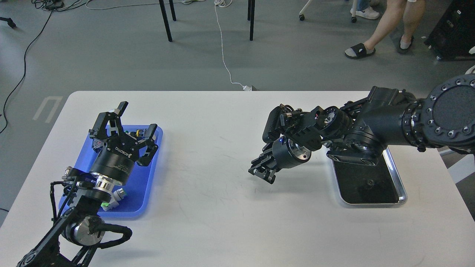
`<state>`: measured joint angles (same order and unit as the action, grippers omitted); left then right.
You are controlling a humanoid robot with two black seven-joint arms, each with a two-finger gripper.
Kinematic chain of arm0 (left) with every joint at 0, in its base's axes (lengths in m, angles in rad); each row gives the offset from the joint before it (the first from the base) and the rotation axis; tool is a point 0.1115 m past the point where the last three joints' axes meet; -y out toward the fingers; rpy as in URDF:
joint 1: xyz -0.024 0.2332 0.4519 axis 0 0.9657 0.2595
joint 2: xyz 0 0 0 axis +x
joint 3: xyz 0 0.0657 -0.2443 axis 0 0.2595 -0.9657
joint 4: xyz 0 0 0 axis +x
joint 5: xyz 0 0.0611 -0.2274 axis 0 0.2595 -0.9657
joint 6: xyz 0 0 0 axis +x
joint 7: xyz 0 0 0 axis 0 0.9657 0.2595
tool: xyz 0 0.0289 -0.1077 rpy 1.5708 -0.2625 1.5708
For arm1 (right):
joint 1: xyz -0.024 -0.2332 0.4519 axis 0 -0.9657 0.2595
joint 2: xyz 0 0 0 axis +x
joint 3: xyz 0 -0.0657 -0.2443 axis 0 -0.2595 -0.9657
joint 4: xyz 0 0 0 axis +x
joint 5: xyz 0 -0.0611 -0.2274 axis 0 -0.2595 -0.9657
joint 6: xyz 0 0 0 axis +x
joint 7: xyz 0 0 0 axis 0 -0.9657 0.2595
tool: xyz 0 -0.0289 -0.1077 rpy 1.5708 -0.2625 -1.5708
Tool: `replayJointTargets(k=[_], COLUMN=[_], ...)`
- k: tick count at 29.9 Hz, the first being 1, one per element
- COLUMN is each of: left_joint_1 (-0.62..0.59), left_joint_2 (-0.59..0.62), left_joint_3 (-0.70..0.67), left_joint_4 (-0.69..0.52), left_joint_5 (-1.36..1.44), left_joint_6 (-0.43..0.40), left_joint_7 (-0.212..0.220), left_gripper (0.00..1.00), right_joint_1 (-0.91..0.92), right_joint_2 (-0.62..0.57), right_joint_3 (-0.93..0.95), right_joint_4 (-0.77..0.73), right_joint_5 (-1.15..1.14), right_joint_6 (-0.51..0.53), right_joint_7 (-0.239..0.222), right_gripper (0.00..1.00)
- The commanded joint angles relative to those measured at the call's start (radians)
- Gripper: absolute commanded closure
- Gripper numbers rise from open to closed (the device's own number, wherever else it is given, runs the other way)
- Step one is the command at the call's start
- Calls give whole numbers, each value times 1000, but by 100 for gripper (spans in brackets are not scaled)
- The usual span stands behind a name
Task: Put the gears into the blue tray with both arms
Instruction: 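Lift the black gear and carry it toward the table center, then lower the gear and open the right gripper on the table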
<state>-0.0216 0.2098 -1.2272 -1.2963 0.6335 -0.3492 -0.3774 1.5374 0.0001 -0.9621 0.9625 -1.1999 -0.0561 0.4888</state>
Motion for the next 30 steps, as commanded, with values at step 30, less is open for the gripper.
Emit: replayJointTargets(k=[30], left_joint_1=[3], left_joint_2=[0], left_joint_3=[-8], left_joint_4=[0], left_joint_5=[0], left_joint_6=[-1], left_joint_7=[0], left_gripper=[2], right_joint_1=[-89], right_joint_2=[0], right_joint_3=[-3], right_joint_4=[-41], right_joint_5=[0], right_joint_6=[-71], right_joint_7=[0], right_gripper=[60])
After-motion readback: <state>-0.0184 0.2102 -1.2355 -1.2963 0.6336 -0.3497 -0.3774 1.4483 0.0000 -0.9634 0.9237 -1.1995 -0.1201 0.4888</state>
